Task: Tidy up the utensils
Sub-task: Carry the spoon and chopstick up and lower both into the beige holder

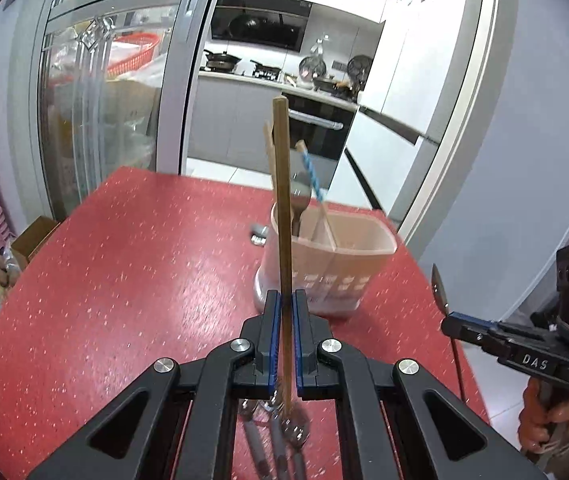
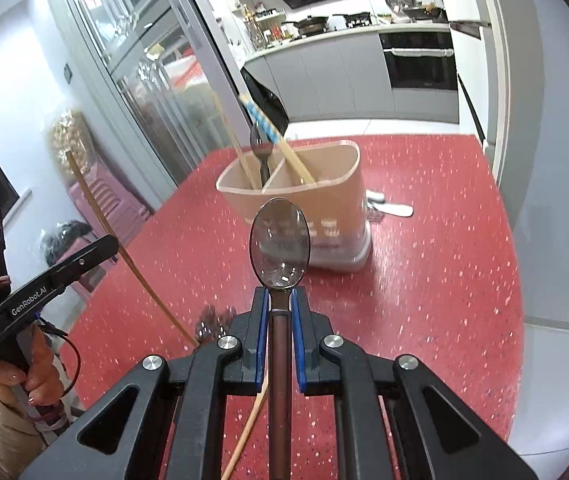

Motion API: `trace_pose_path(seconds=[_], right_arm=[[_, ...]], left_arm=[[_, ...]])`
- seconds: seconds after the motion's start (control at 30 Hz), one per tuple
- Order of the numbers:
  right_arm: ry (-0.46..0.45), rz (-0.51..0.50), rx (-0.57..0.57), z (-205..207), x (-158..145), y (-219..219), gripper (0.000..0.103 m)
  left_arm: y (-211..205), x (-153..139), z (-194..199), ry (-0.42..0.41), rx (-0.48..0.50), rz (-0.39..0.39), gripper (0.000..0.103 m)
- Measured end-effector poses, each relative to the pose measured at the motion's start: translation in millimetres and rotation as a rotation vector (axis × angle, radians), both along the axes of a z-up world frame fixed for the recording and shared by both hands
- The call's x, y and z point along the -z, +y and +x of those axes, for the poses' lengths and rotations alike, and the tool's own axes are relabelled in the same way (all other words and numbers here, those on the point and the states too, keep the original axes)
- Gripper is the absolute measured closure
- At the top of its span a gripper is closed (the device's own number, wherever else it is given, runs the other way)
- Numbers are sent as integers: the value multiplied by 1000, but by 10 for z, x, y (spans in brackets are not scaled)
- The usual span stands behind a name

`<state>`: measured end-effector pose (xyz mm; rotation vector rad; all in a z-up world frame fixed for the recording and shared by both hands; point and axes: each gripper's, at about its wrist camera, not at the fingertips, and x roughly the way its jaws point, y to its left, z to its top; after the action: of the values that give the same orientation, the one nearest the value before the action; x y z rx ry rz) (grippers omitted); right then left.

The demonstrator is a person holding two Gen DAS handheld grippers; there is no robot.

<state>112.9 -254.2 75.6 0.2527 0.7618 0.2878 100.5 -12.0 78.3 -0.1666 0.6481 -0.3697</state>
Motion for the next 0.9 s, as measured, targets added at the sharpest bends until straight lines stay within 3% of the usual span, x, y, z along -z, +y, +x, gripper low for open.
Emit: trace_pose_path(seconds=[0.53,0.9], right_arm=[[-133,14,34,526,-577,-136,90],[-239,24,85,1154,-735,-147,90]], left_arm=[[-213,-732,465,-149,4,-33,72],[-413,-791,951,-181,-24,-16,72]])
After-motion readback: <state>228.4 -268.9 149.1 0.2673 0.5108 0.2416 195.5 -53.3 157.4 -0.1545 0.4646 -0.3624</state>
